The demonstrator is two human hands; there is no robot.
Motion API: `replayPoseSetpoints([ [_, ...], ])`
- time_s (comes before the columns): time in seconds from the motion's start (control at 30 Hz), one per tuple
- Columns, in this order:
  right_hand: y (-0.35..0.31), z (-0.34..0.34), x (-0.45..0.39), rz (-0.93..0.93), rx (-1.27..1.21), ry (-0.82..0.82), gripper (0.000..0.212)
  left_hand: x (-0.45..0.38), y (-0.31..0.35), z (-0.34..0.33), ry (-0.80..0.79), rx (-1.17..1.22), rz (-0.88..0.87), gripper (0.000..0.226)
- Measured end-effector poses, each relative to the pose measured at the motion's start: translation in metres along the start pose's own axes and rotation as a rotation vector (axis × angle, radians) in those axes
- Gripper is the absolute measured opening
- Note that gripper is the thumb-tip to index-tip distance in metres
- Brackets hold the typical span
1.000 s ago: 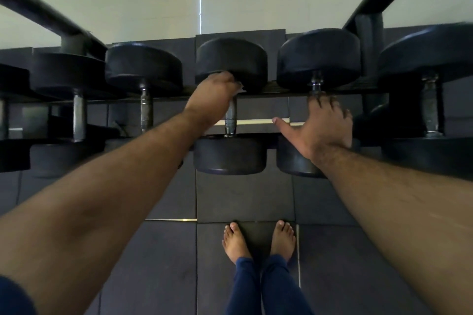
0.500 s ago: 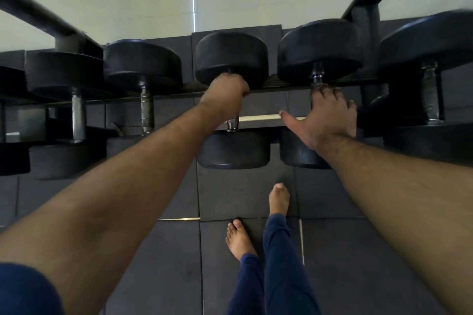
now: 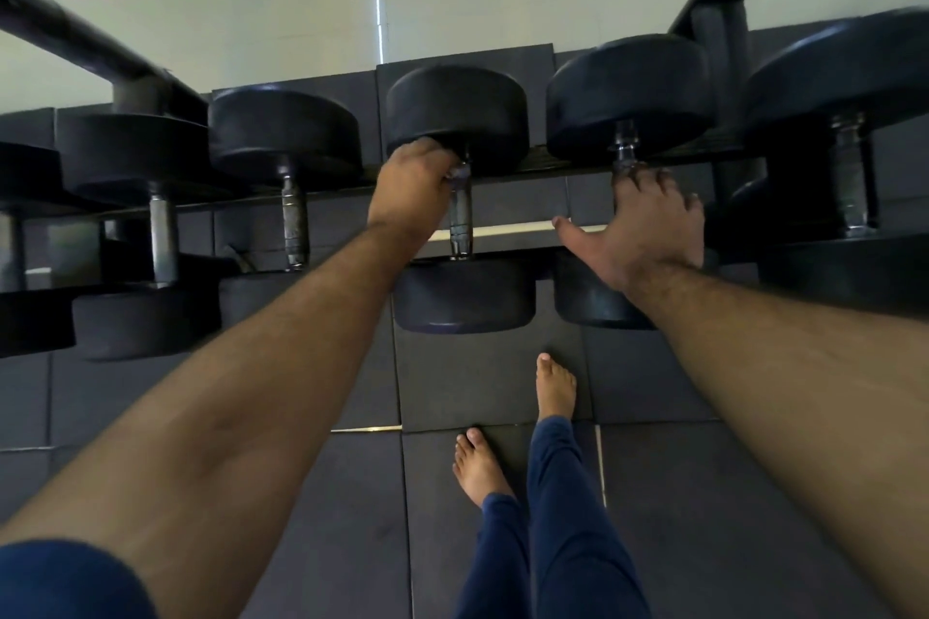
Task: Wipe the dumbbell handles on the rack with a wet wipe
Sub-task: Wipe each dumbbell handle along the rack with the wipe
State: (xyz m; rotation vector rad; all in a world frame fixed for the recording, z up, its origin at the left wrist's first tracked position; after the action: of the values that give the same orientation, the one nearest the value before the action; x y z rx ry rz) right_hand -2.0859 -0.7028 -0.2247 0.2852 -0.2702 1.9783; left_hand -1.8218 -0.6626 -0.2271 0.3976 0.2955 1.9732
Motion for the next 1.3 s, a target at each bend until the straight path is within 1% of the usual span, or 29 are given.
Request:
replayPoseSetpoints([
  [0.07, 0.001, 0.0, 0.001, -0.003, 0.0, 0.001, 0.118, 0.001, -0.002, -0.016, -0.029, -0.006, 0.039, 0.031],
  [0.13, 0.0, -0.001, 0.0, -0.002, 0.01, -0.002, 0.118, 0.004, -0.009, -0.03, -0.122, 0.01, 0.077, 0.029],
  [0.17, 0.0, 0.0, 0.0, -0.004, 0.014, -0.005, 0.118, 0.006, -0.011, -0.035, -0.181, 0.019, 0.057, 0.029],
  [0.2, 0.0, 0.0, 0.0, -0.007, 0.016, -0.009, 0.118, 0.009, -0.013, -0.041, -0.265, 0.021, -0.001, 0.028],
  [0.27, 0.0, 0.001, 0.0, -0.015, 0.017, -0.01, 0.116, 0.022, -0.014, -0.055, -0.503, -0.036, -0.158, 0.027],
  [0.33, -0.001, 0.002, -0.001, -0.015, 0.02, -0.008, 0.115, 0.034, -0.025, -0.062, -0.709, -0.114, -0.175, 0.027],
  [0.37, -0.002, 0.002, -0.001, -0.014, 0.02, -0.008, 0.115, 0.033, -0.026, -0.06, -0.728, -0.106, -0.168, 0.027],
  [0.4, -0.002, 0.002, 0.0, -0.015, 0.021, -0.009, 0.115, 0.027, -0.019, -0.056, -0.678, -0.062, -0.18, 0.025],
  [0.47, -0.001, 0.002, -0.001, -0.02, 0.022, -0.015, 0.115, 0.011, 0.005, -0.038, -0.405, 0.029, -0.235, 0.02],
  [0.5, 0.0, 0.001, -0.001, -0.022, 0.022, -0.012, 0.114, 0.006, 0.013, -0.034, -0.292, 0.003, -0.225, 0.02],
  [0.53, 0.001, 0.001, -0.001, -0.022, 0.024, -0.007, 0.113, 0.004, 0.018, -0.038, -0.258, -0.07, -0.213, 0.023],
  [0.57, 0.001, 0.001, -0.001, -0.022, 0.028, -0.002, 0.113, 0.007, 0.022, -0.05, -0.308, -0.187, -0.241, 0.026],
  [0.6, 0.001, 0.001, -0.001, -0.022, 0.031, -0.001, 0.113, 0.013, 0.025, -0.064, -0.405, -0.302, -0.297, 0.027],
  [0.67, 0.001, 0.0, -0.002, -0.019, 0.032, -0.008, 0.113, 0.027, 0.016, -0.077, -0.635, -0.364, -0.345, 0.029],
  [0.73, 0.001, 0.0, -0.002, -0.018, 0.03, -0.016, 0.114, 0.029, -0.004, -0.072, -0.766, -0.287, -0.24, 0.032],
  [0.77, 0.001, 0.0, -0.002, -0.018, 0.029, -0.02, 0.114, 0.024, -0.018, -0.066, -0.759, -0.208, -0.14, 0.032],
  [0.8, 0.001, 0.0, -0.002, -0.018, 0.029, -0.025, 0.114, 0.017, -0.031, -0.059, -0.71, -0.09, -0.029, 0.028],
  [0.83, 0.001, 0.0, -0.002, -0.016, 0.03, -0.032, 0.114, 0.009, -0.045, -0.052, -0.615, 0.06, 0.1, 0.023],
  [0.9, 0.001, 0.0, -0.001, -0.011, 0.034, -0.045, 0.113, -0.001, -0.082, -0.04, -0.376, 0.387, 0.444, 0.016],
  [0.93, 0.001, 0.0, -0.001, -0.012, 0.036, -0.051, 0.113, 0.0, -0.095, -0.045, -0.311, 0.554, 0.613, 0.019],
  [0.97, 0.0, 0.0, -0.002, -0.012, 0.038, -0.057, 0.113, 0.001, -0.101, -0.058, -0.297, 0.718, 0.745, 0.023],
  [1.0, -0.001, 0.0, -0.002, -0.011, 0.038, -0.063, 0.113, -0.001, -0.099, -0.075, -0.315, 0.879, 0.826, 0.026],
  [1.07, -0.001, -0.001, -0.002, -0.014, 0.033, -0.072, 0.112, -0.011, -0.078, -0.098, -0.42, 1.104, 0.831, 0.026],
  [1.1, -0.001, -0.002, -0.002, -0.014, 0.034, -0.075, 0.112, -0.014, -0.068, -0.108, -0.501, 1.148, 0.798, 0.029],
  [1.17, 0.0, -0.002, -0.002, -0.013, 0.037, -0.076, 0.113, -0.008, -0.06, -0.119, -0.719, 1.1, 0.703, 0.038],
  [1.2, 0.0, -0.002, -0.003, -0.009, 0.035, -0.076, 0.114, 0.003, -0.063, -0.125, -0.85, 0.996, 0.67, 0.039],
  [1.23, -0.001, -0.002, -0.002, -0.003, 0.031, -0.077, 0.115, 0.016, -0.068, -0.128, -0.969, 0.82, 0.641, 0.035],
  [1.27, -0.002, -0.002, -0.002, 0.003, 0.029, -0.078, 0.117, 0.023, -0.08, -0.131, -1.028, 0.628, 0.618, 0.029],
  [1.3, -0.003, -0.003, -0.002, 0.006, 0.03, -0.08, 0.117, 0.021, -0.09, -0.129, -0.99, 0.512, 0.608, 0.026],
])
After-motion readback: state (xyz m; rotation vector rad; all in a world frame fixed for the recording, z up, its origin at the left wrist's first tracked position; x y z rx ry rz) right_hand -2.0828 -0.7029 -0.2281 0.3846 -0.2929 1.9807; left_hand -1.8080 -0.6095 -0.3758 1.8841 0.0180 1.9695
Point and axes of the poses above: each hand's wrist, its own x-axis away from the middle knuckle, its own z-axis out of the back of the hand, y = z × x, the point moved 10 cm from there along -x, towards the middle knuckle, and after that the axes turned 13 degrees about z, right-handed, at the moved point
